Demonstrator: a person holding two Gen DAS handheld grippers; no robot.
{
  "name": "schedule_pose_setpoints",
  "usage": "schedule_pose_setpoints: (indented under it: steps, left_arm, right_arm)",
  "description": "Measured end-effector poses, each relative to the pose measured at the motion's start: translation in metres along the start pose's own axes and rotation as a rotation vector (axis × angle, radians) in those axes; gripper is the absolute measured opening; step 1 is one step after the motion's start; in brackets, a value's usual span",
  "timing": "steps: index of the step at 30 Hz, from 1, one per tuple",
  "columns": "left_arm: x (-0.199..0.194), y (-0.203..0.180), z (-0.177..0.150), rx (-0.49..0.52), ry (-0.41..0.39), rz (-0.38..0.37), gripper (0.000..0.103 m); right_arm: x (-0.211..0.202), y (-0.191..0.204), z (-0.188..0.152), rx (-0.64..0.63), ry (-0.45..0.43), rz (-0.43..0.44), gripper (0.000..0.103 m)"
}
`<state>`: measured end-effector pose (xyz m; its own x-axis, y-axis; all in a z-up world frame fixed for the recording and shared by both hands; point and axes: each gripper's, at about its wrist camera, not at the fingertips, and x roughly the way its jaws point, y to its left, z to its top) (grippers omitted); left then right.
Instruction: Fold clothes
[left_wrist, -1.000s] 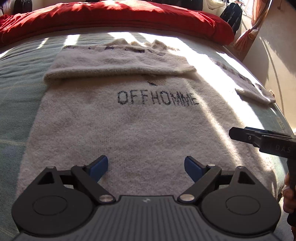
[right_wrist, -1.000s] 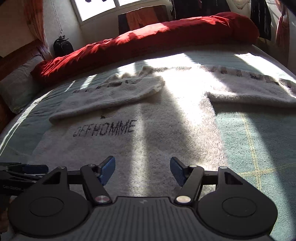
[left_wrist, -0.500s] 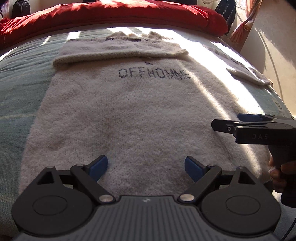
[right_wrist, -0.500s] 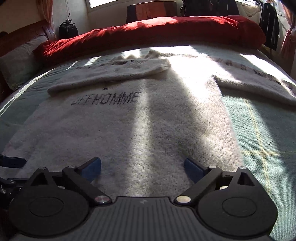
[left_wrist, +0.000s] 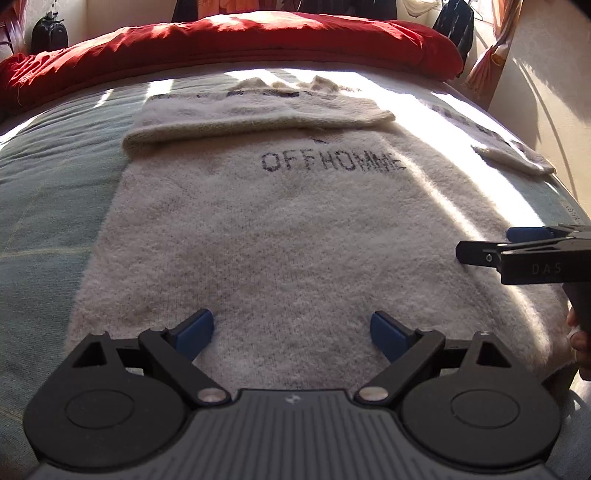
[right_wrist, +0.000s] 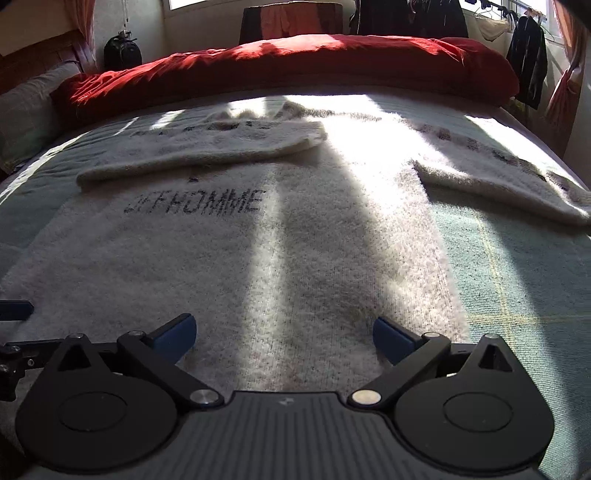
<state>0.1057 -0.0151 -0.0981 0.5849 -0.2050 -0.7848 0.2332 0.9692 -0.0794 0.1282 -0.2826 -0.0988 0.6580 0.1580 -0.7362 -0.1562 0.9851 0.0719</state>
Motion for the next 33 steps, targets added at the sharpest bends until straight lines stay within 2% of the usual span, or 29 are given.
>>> schedule_pose_setpoints:
  steps: [3, 12, 24, 28, 30, 33]
  left_arm:
    - [-0.006, -0.006, -0.009, 0.027, 0.002, 0.009, 0.093]
    - [-0.022, -0.025, -0.034, 0.114, 0.009, 0.031, 0.095]
    - [-0.030, -0.051, -0.034, 0.176, -0.089, -0.125, 0.095]
    - [-0.026, -0.058, -0.048, 0.149, -0.033, -0.195, 0.095]
    - [-0.032, -0.062, -0.056, 0.183, -0.015, -0.222, 0.095]
    - [-0.050, -0.057, -0.050, 0.181, -0.052, -0.263, 0.095]
  right_arm:
    - [0.001, 0.003, -0.011, -0.057, -0.027, -0.008, 0.103]
    - [-0.002, 0.004, -0.019, -0.046, -0.051, -0.030, 0.103]
    - [-0.034, -0.002, -0.046, 0.032, -0.136, -0.049, 0.103]
    - [-0.034, -0.005, -0.053, 0.028, -0.136, -0.065, 0.103]
    - [-0.034, -0.006, -0.057, 0.025, -0.143, -0.069, 0.103]
    - [-0.034, -0.004, -0.062, 0.016, -0.159, -0.078, 0.103]
